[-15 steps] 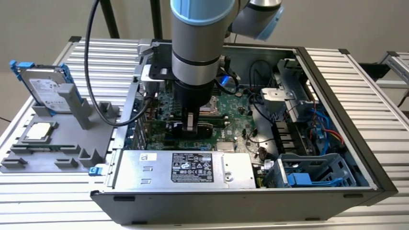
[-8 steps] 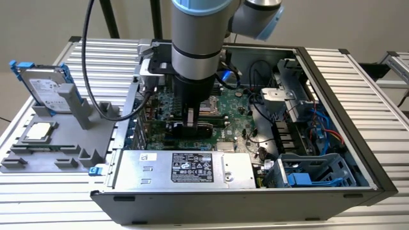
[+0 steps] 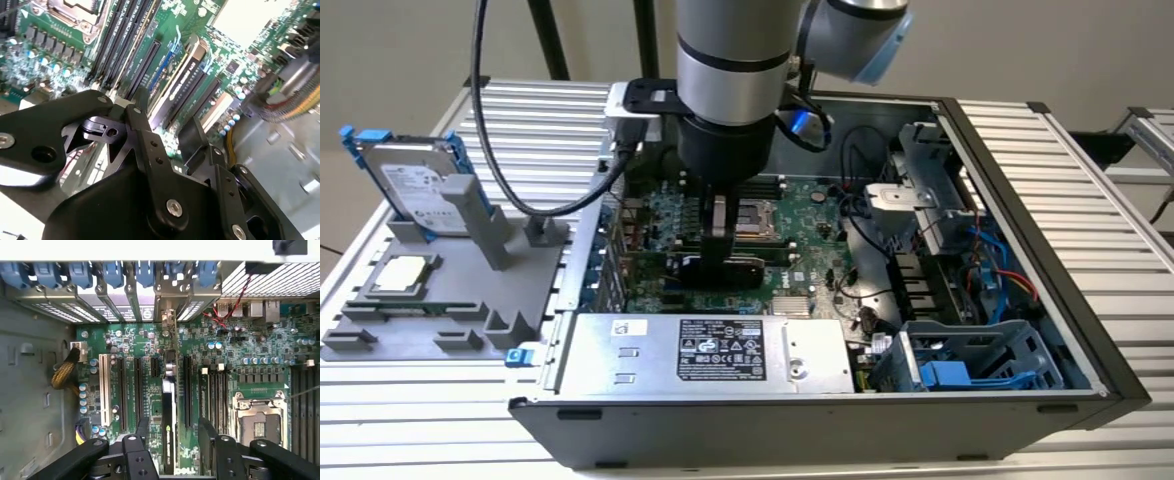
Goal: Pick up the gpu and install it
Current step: 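Press down on the gpu until it lock into place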
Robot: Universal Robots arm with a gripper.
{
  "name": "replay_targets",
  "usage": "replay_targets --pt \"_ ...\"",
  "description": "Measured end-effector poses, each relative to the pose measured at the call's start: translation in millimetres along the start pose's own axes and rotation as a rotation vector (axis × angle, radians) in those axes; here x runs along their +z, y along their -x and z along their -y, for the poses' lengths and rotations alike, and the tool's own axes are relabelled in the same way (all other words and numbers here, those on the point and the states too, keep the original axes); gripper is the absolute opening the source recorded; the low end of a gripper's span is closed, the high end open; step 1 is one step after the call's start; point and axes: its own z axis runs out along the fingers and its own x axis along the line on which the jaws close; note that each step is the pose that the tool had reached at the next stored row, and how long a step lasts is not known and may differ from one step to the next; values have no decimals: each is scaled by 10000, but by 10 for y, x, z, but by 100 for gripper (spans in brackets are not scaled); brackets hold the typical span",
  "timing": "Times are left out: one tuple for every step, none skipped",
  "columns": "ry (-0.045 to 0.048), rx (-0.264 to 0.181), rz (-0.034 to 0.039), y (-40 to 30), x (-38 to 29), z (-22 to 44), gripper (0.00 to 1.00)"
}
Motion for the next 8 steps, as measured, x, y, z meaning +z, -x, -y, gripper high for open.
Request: replay_targets --pt "0 0 0 1 -13 0 100" --pt "-1 0 1 1 -22 -1 100" --pt "0 0 0 2 -33 -1 0" --pt "1 0 -1 3 -45 -2 0" --pt "0 0 0 3 -55 -2 0" --pt "1 0 -2 4 -67 -2 0" --pt "0 0 0 4 -77 -3 0" --pt "1 0 0 5 -88 -3 0"
